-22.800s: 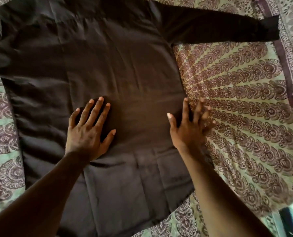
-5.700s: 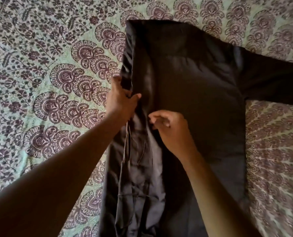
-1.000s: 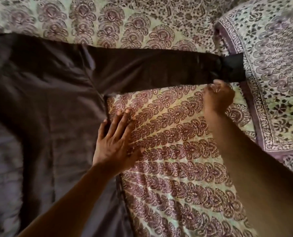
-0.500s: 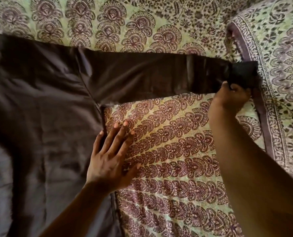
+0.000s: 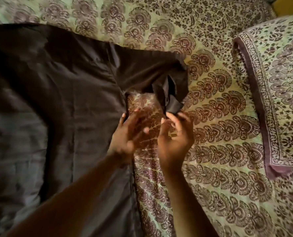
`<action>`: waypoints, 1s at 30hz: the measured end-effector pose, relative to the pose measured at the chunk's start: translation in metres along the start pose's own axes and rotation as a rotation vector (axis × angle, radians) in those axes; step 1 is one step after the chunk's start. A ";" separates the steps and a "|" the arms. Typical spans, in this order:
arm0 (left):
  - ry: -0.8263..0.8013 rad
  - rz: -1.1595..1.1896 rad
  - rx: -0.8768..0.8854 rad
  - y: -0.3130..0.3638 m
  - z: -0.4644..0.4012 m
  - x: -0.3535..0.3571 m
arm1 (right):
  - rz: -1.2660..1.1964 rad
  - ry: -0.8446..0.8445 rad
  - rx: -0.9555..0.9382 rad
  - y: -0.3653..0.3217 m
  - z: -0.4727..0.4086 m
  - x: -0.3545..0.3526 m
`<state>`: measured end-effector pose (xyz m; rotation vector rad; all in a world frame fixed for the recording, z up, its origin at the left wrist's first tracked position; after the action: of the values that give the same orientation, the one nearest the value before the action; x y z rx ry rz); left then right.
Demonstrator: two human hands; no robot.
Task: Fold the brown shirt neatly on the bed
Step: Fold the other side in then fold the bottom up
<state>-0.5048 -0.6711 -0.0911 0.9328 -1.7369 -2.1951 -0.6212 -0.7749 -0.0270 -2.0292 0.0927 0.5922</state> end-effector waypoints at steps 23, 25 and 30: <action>0.434 0.947 -0.489 -0.082 0.073 -0.445 | -0.735 -0.239 1.149 -0.128 0.045 0.252; 0.485 0.872 -0.514 -0.098 0.073 -0.470 | -0.746 -0.179 1.234 -0.128 0.043 0.271; 0.751 0.610 -0.597 -0.137 0.067 -0.528 | -0.545 -0.129 1.207 -0.138 0.058 0.286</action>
<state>-0.0984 -0.3074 -0.0240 0.7736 -0.7936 -1.5128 -0.3496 -0.6052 -0.0666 -0.7771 -0.1523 0.1983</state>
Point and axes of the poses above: each hand's wrist, its own z-axis away from the middle knuckle, its own x-axis out of the palm, y = z × x, the point moved 6 cm from there along -z, towards the middle knuckle, and after that the axes turned 1 degree about -z, right-handed, at the moved point
